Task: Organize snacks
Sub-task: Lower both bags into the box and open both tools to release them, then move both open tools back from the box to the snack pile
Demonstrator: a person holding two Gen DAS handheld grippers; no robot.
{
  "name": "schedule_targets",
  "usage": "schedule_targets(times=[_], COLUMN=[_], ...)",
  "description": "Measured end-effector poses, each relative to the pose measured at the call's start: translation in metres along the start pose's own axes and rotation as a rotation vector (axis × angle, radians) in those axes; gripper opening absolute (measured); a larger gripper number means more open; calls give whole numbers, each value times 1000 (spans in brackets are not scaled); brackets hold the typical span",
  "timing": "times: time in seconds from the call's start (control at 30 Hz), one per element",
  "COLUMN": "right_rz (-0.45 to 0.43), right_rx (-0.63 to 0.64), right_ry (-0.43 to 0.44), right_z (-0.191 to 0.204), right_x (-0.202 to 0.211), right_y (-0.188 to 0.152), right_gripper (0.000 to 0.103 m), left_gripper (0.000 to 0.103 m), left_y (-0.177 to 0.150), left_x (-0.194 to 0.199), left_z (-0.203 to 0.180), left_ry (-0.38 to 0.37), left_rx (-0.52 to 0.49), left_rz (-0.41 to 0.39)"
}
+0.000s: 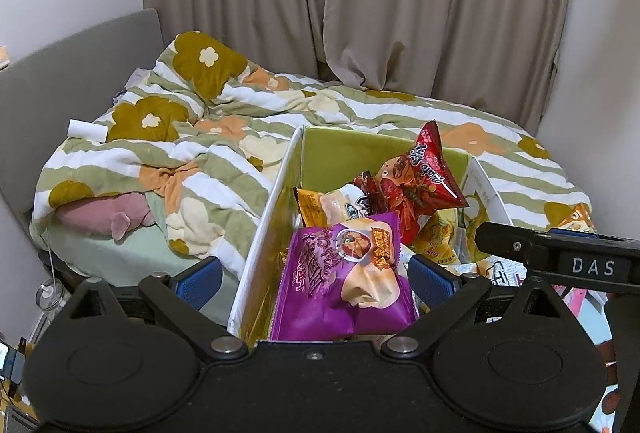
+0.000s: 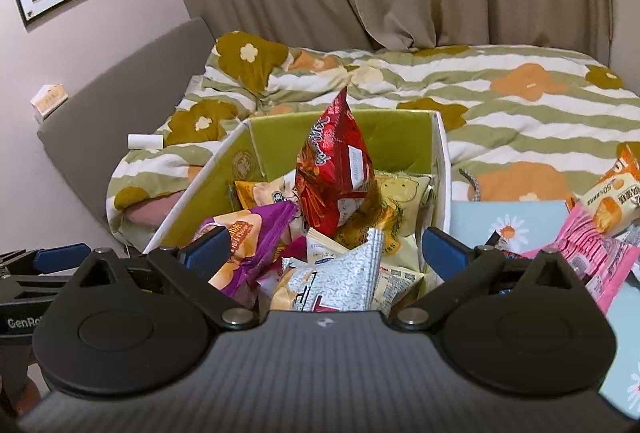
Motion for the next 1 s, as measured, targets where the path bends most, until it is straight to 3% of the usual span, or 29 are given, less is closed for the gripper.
schedule_targets(times=[0.27,0.53,0.73,1.0], right_rz=[-27,-80,-105,-91], right_rx=[-25,-48,-106,-145], right_ry=[-12,-147,-246,-373], right_z=[-5,-31,-77,-176], right_x=[20,68,104,133], right_y=[8,13,5,-9], right_gripper=[103,103,103,103], left_gripper=[101,101,101,101], left_y=[11,13,7,-3], left_x=[11,26,33,25], left_z=[-12,-54,-102,-189], left_ry=[-56,-208,-278,-335], left_rx=[-38,-119,-189,-275], left_rz=[-33,-56,-67,-68])
Point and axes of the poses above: each gripper's, at about its wrist camera, not at the fingertips, and x roughly against the way its jaws point, z to its left, y to its top, the point moved 7 cm from there along -x, roughly the way its jaws point, and after that the axes turned 9 degrees about x, right-handed, at the moved point
